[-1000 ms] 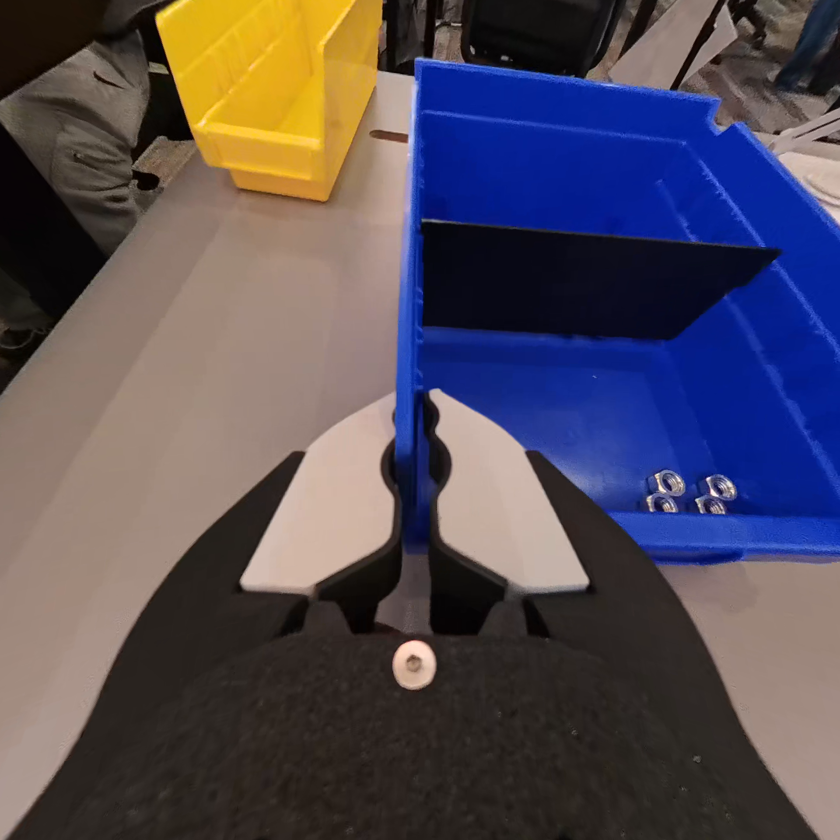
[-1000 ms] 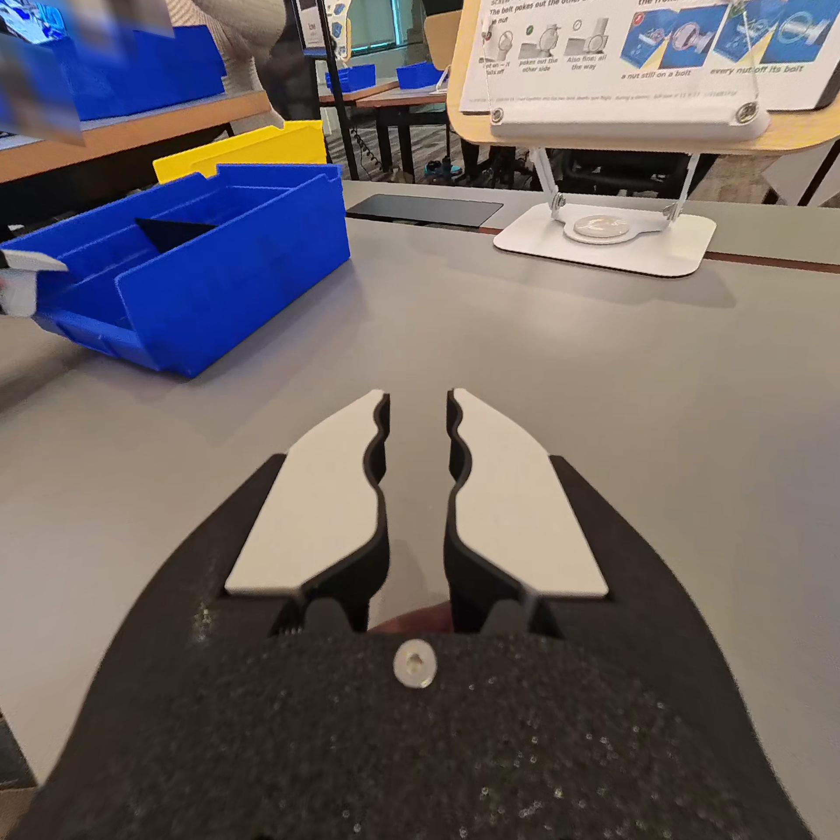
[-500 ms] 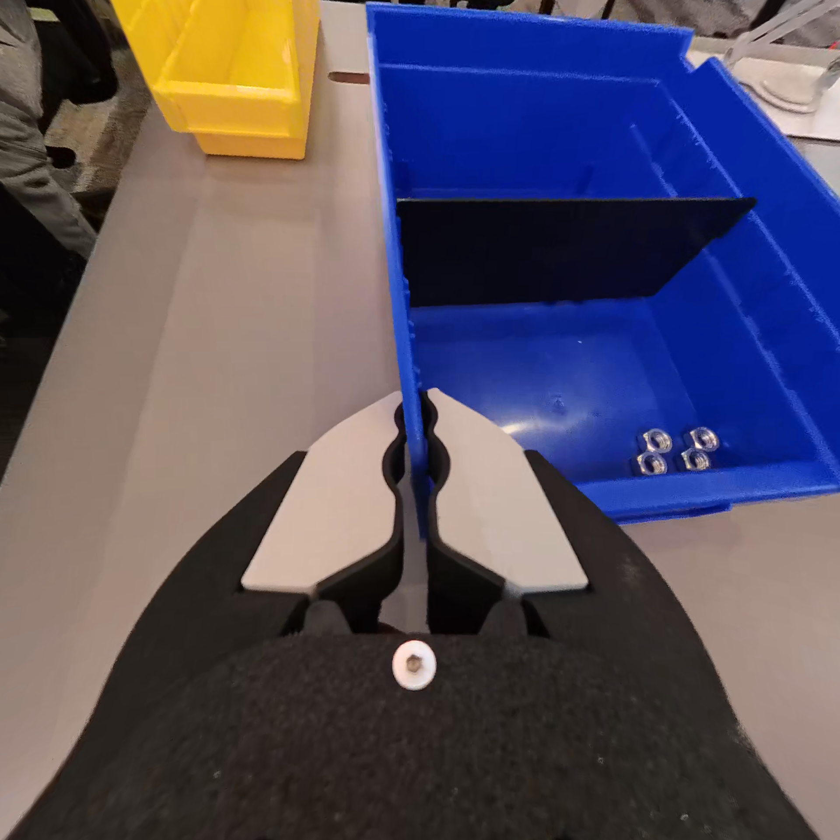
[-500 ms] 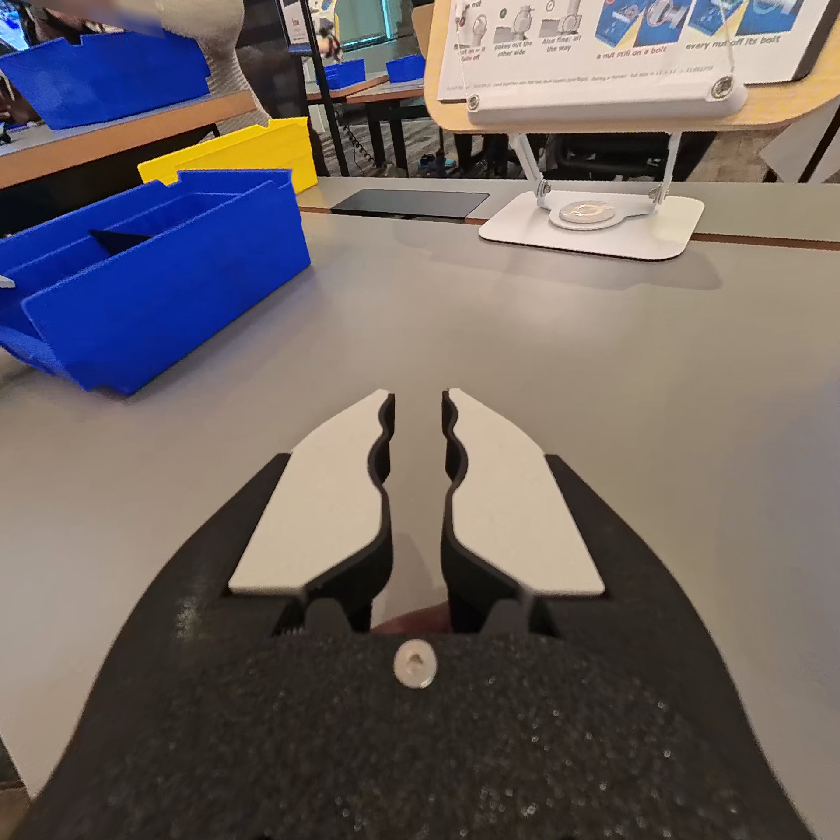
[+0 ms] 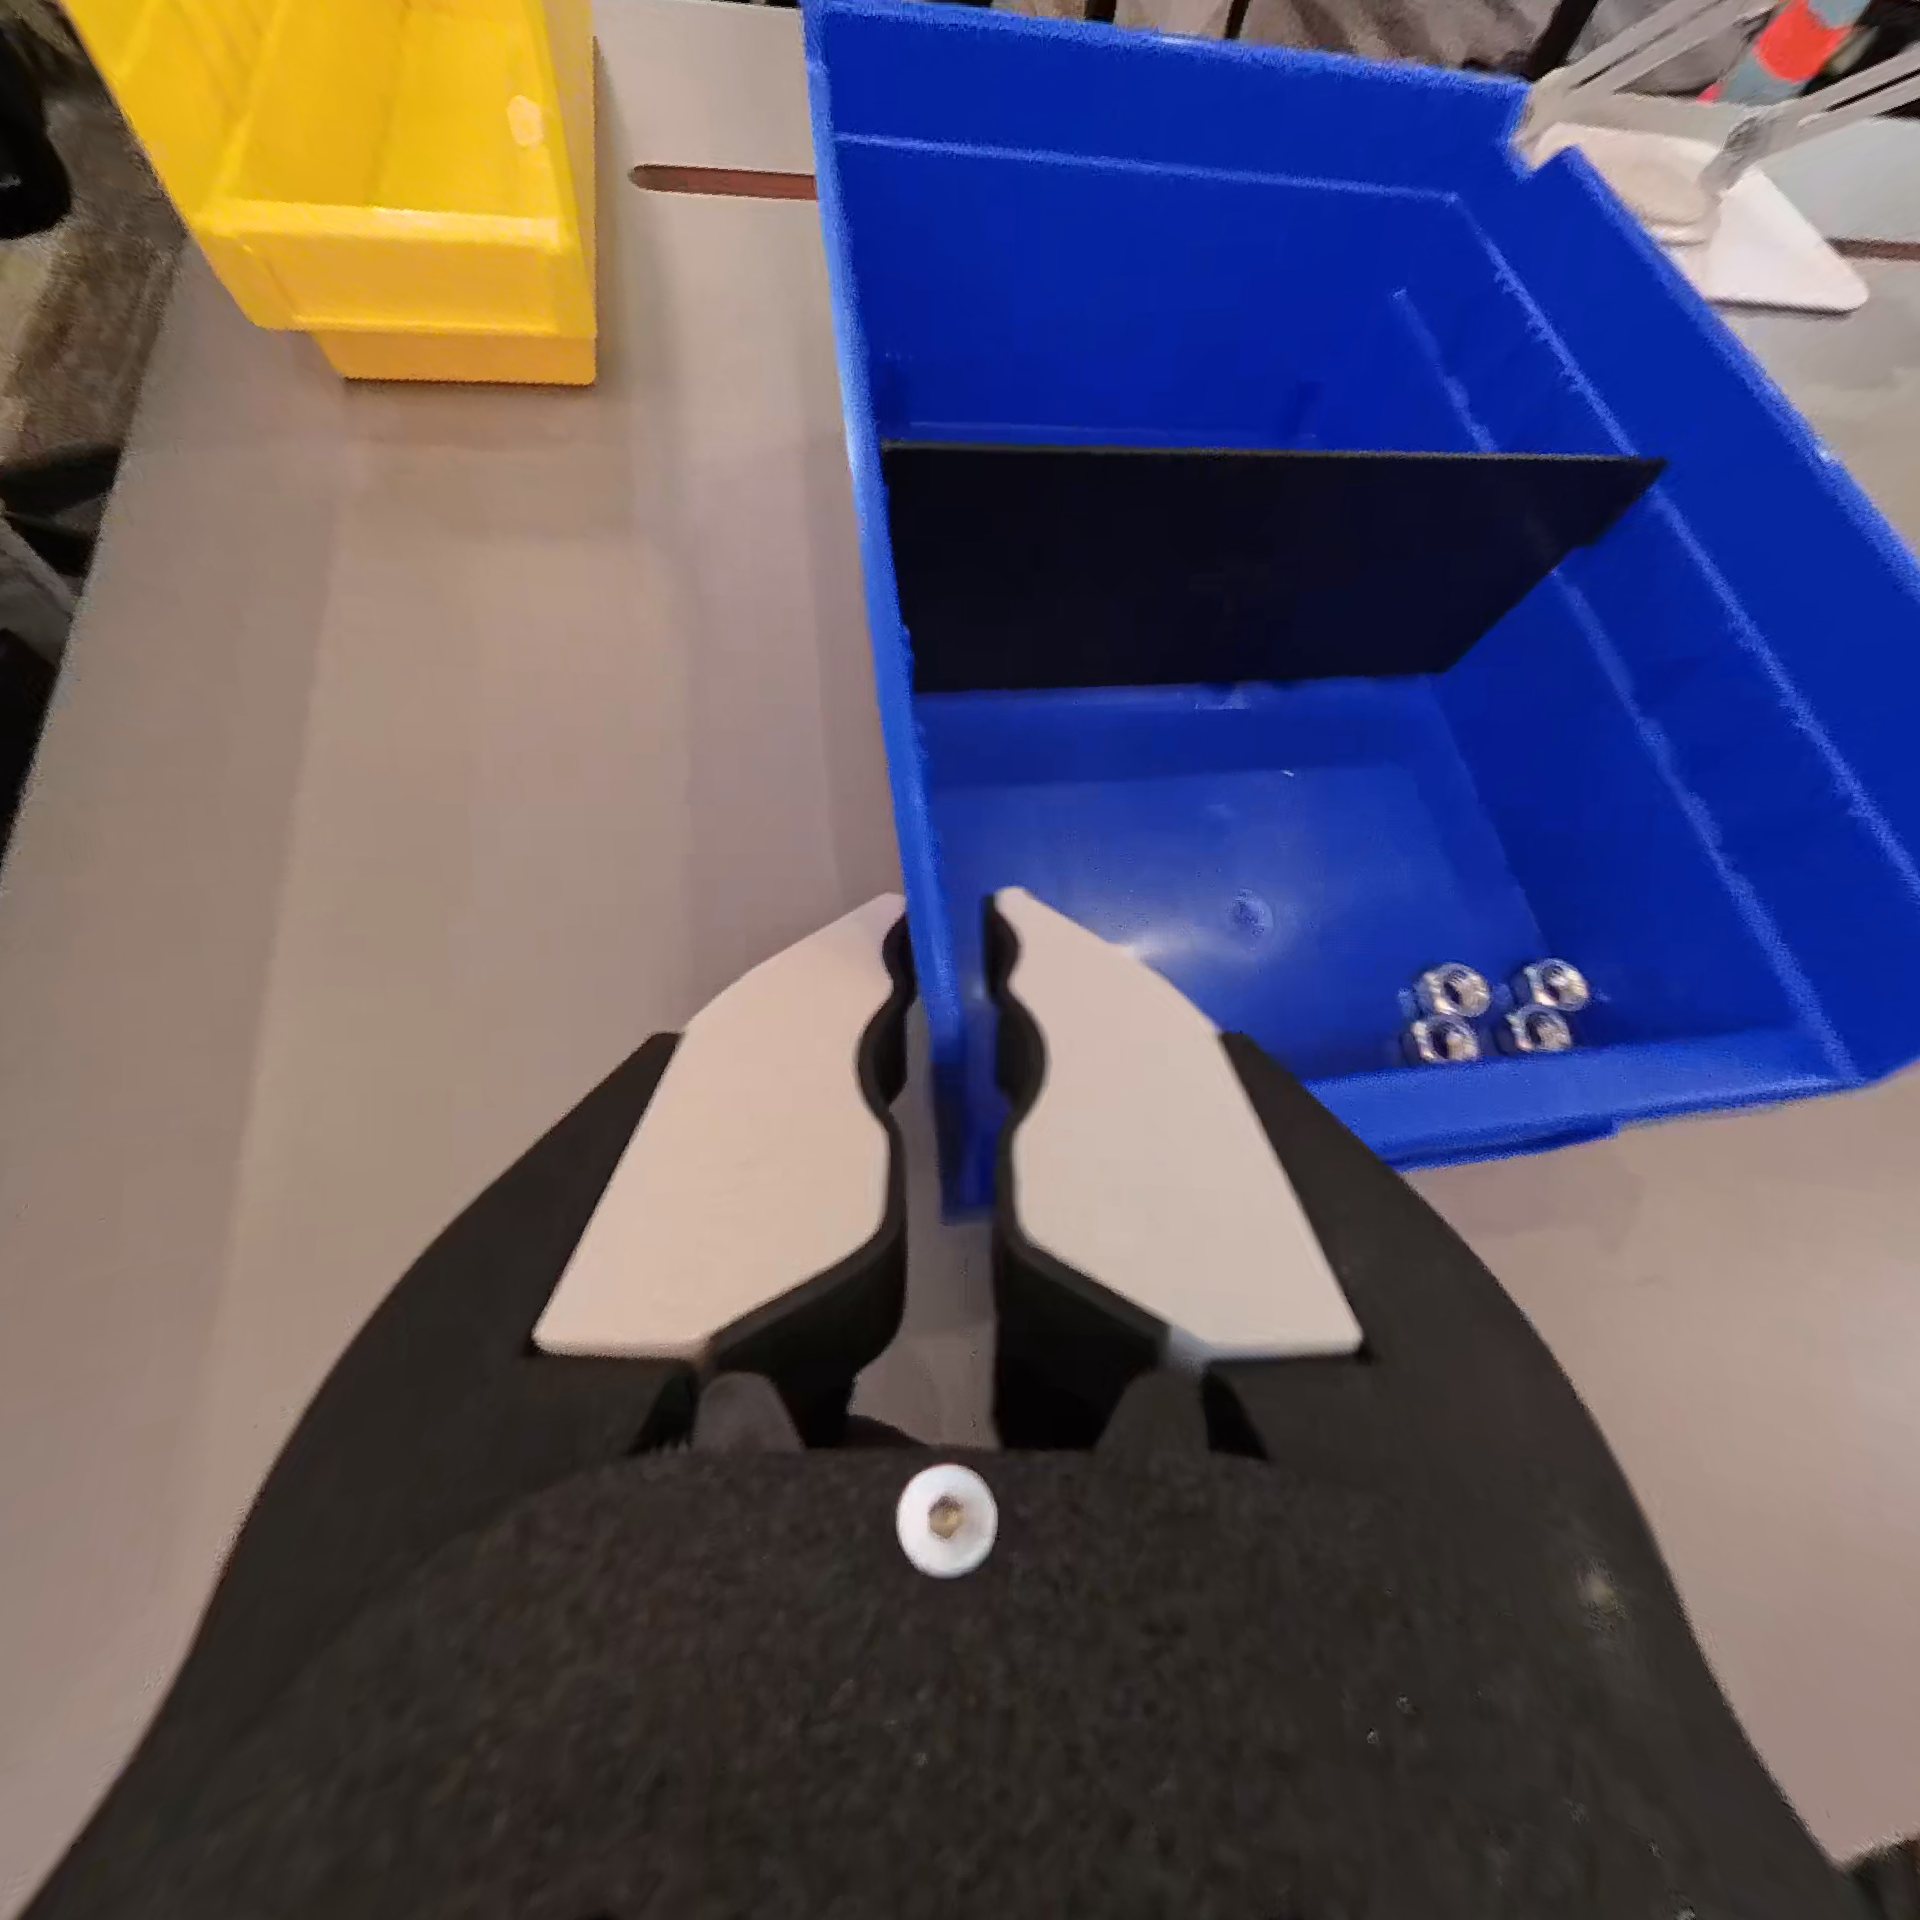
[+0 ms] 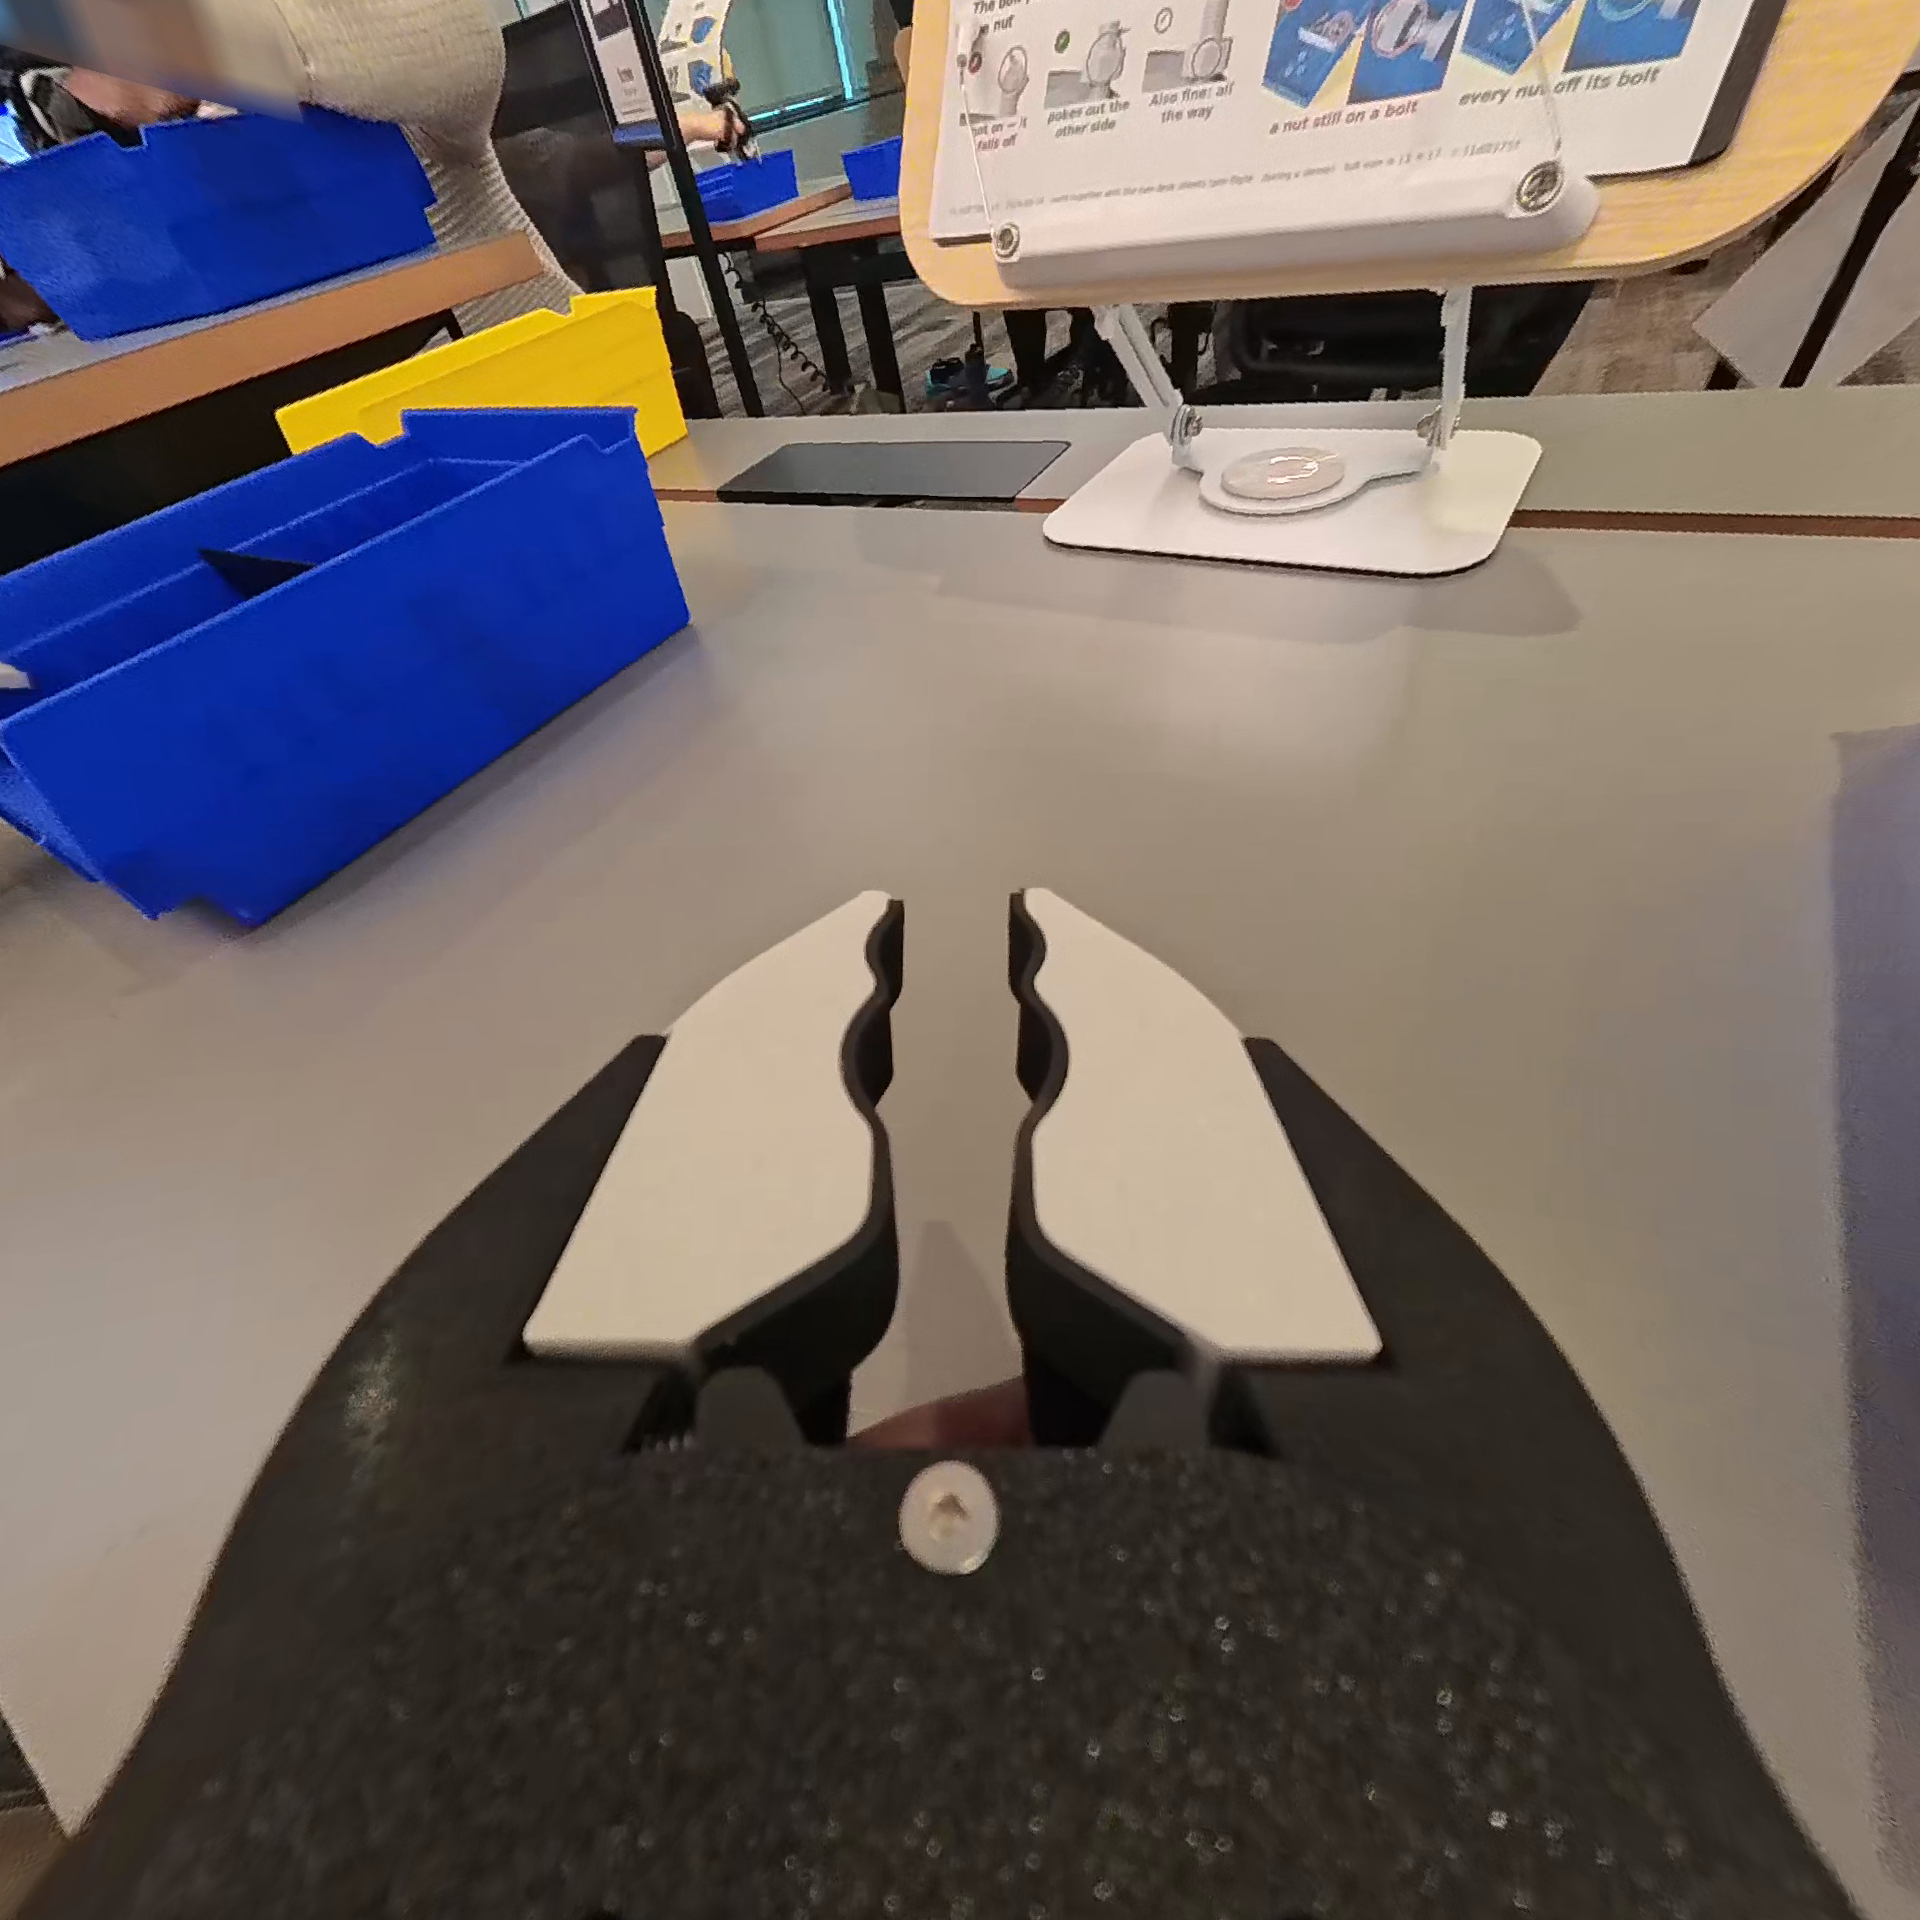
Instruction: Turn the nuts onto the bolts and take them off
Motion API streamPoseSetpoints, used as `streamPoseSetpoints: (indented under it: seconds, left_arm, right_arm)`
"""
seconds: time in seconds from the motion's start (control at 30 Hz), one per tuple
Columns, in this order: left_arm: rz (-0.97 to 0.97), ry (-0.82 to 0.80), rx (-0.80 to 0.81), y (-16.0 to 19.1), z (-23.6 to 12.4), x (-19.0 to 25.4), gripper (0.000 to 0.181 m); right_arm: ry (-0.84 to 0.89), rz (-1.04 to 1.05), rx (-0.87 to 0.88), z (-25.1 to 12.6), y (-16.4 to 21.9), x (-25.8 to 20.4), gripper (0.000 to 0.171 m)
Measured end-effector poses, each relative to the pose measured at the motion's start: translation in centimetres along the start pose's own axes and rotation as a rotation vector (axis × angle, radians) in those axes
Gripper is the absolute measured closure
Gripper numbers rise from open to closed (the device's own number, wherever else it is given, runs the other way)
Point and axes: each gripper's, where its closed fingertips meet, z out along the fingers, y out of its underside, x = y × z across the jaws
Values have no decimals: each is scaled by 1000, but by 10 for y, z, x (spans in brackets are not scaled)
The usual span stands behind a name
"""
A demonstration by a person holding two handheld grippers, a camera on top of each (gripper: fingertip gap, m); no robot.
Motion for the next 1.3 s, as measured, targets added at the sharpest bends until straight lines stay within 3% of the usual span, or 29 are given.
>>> streamPoseSetpoints:
  seconds: [0.07,0.17,0.33,0.43,0.53,0.7,0.8,0.9,1.3]
  left_arm:
    - [-9,-31,35,-1,-9,3,145]
    - [34,-111,147,-17,-39,12,136]
    - [124,161,482,-67,-78,138,139]
    - [144,283,584,-79,-65,225,134]
    - [206,235,497,-65,-24,278,129]
    - [95,147,375,-27,25,308,110]
    - [87,34,434,-22,36,302,106]
    - [56,53,367,-13,49,303,97]
    - [28,38,424,-21,48,293,100]
  right_arm:
    - [15,-9,-4,-1,0,4,152]
    - [36,-14,-7,-3,-1,13,149]
    - [78,-37,-40,1,1,27,129]
    - [123,-31,-24,5,-7,35,115]
    - [207,-52,22,5,-18,46,109]
    - [260,-75,26,-5,-10,54,97]
    - [266,-64,40,-15,-3,56,97]
    - [257,-62,29,-15,3,56,97]
    - [221,-63,82,-13,-1,56,103]
